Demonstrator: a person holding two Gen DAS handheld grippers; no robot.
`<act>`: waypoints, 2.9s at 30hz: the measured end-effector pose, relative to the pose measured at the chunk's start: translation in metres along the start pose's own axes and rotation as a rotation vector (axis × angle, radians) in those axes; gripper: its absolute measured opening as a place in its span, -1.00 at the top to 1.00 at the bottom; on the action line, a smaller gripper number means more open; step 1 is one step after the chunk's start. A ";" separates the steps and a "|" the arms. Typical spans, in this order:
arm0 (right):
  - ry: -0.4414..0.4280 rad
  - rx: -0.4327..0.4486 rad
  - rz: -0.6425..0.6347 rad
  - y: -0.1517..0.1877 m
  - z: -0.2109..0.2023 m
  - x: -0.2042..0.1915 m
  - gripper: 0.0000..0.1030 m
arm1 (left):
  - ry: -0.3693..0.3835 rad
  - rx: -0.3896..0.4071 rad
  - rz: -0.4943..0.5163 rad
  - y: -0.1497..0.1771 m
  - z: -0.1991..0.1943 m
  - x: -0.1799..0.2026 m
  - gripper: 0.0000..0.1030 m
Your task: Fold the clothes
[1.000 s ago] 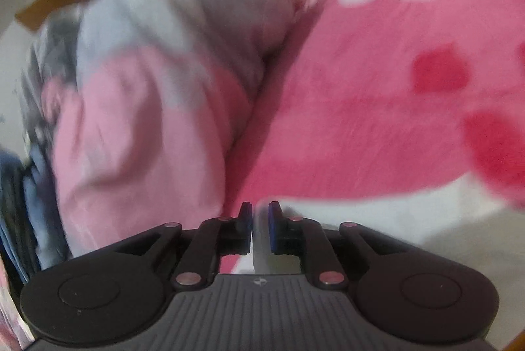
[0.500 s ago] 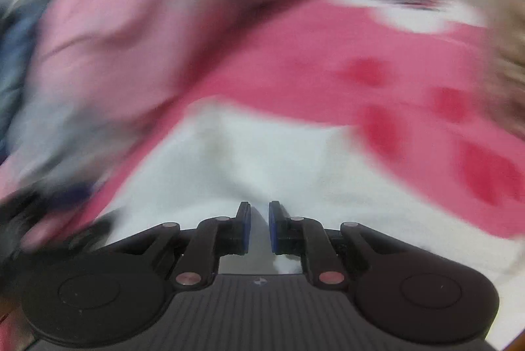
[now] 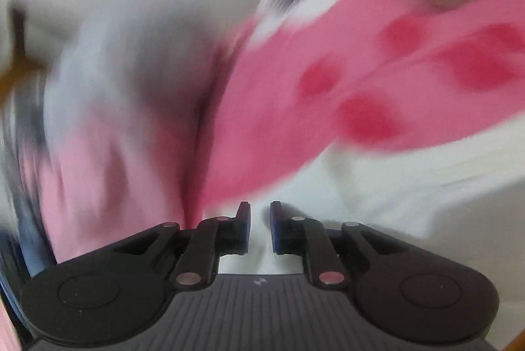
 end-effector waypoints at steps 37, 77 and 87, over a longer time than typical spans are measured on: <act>0.380 0.320 -0.381 0.079 -0.224 0.164 0.61 | -0.009 0.014 0.014 -0.025 -0.014 0.036 -0.30; 0.343 0.384 -0.398 0.091 -0.225 0.171 0.60 | -0.004 0.032 0.120 -0.081 0.057 0.029 -0.06; 0.329 0.389 -0.386 0.093 -0.226 0.172 0.60 | -0.188 -0.079 0.305 -0.083 0.099 0.018 0.06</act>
Point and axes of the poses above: each gripper's, at about its wrist camera, not at the fingertips, and z roughly the way its jaws point, x to its right, y to its underside, the point moved 8 cm from there along z, roughly the way its jaws point, and after that the axes turned 8 degrees about y, right-handed, at the moved point
